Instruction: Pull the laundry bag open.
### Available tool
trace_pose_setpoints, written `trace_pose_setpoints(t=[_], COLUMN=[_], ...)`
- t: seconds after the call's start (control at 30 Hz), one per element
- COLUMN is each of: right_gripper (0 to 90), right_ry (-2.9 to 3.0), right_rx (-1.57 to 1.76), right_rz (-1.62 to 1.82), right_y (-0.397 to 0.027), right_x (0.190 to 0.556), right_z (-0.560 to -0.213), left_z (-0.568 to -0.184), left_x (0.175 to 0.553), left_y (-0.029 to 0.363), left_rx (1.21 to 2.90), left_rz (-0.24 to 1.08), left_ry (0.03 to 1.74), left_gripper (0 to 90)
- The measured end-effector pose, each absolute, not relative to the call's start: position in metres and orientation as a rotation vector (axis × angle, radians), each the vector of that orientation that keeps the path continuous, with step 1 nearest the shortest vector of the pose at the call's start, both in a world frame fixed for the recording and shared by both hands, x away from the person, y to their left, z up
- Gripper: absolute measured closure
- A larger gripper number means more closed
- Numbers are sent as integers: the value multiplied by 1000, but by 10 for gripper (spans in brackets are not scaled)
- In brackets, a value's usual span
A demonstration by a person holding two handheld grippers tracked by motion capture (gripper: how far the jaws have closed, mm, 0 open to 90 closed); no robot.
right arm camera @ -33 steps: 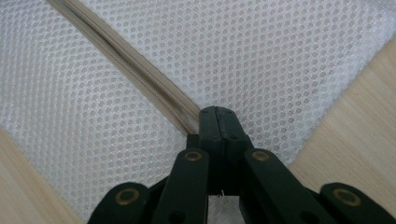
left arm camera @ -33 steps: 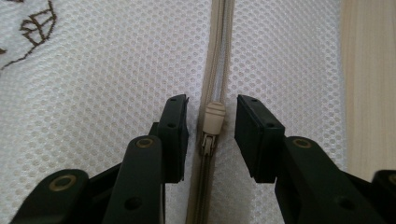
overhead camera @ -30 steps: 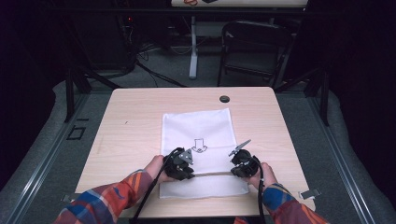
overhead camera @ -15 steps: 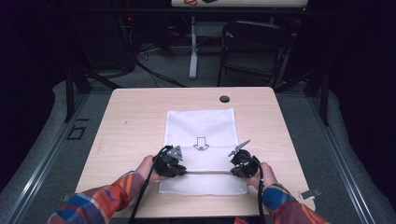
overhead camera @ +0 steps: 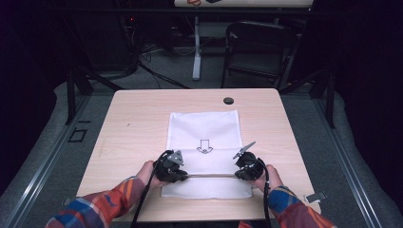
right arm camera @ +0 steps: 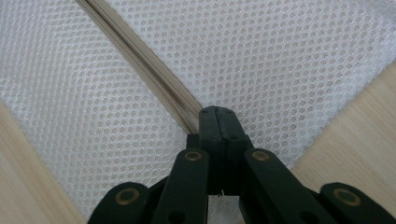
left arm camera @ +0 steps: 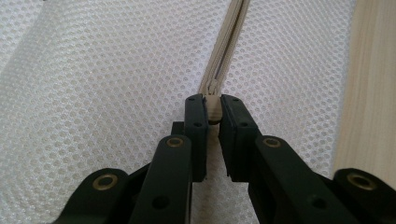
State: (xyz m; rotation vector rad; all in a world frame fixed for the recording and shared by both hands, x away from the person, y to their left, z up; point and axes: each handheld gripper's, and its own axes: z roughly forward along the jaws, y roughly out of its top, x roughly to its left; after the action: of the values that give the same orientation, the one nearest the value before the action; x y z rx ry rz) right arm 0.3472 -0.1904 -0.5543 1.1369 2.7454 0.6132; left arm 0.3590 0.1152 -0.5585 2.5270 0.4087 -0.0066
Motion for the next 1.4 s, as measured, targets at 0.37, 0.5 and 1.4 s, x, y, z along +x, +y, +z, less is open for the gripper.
trace_pose_setpoints(t=[0.37, 0.5, 1.4], right_gripper=[900, 900, 900], right_ry=[2764, 2774, 2772], right_rx=[1132, 1119, 1129], right_rz=[603, 583, 601], right_y=[-193, -192, -193], right_x=[349, 349, 349], right_z=[-553, -553, -553], left_z=[-542, -533, -558], left_x=[360, 360, 358], left_y=[135, 123, 97], left_rx=[2491, 2511, 2608], left_rz=[-12, 23, 26], left_ry=[478, 411, 317], left_gripper=[505, 451, 768])
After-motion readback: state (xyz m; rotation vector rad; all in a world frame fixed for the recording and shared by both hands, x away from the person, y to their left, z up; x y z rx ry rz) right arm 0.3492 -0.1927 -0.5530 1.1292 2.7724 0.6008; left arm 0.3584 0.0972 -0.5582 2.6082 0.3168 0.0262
